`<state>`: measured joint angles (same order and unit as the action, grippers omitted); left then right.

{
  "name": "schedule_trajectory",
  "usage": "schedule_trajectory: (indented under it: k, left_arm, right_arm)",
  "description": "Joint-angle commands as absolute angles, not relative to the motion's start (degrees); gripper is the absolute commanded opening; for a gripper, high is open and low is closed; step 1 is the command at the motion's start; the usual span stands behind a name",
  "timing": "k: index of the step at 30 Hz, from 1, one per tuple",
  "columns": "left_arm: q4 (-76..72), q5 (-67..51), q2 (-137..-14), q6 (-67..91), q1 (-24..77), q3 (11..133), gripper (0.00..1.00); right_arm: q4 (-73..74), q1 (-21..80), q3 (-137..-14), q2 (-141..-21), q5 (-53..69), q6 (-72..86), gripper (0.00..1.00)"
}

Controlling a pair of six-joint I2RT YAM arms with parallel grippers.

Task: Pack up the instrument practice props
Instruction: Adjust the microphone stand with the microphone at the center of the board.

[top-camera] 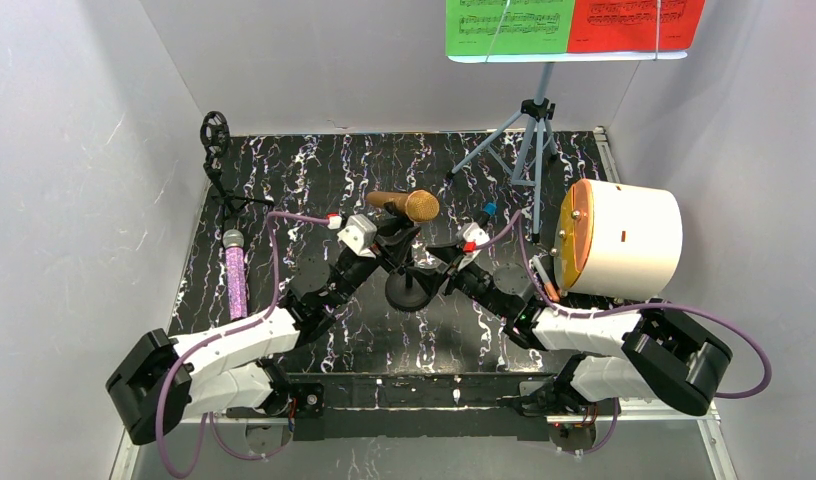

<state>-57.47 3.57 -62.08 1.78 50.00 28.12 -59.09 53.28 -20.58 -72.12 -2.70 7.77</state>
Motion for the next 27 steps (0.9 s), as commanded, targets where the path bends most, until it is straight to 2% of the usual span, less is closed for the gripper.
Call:
schedule_trajectory:
  k: [1,14,21,27]
  left_arm:
    - [-50.14,4.47,-65.53,0.26,49.75,25.73,0.00]
    - [-35.50,9.49,-66.62,-6.16,50.08,28.78,0.00]
    - [-45.23,7.87,-65.00,-3.83,50.10,21.18,0.00]
    - [-45.20,7.42,-67.07,-3.52,50.10,22.03,0.00]
  right_arm:
    - [-59.18,53.30,-20.32,-72.50,-3.00,7.80,0.71]
    - [-61.22,53.34,-19.60,-76.82,3.65,5.13,0.63]
    - [-65.19,53.23,-18.39,-78.79,3.76,5.59,0.61]
    - [-72.98,52.93,-18.36,-84.30,4.88,2.44,0.60]
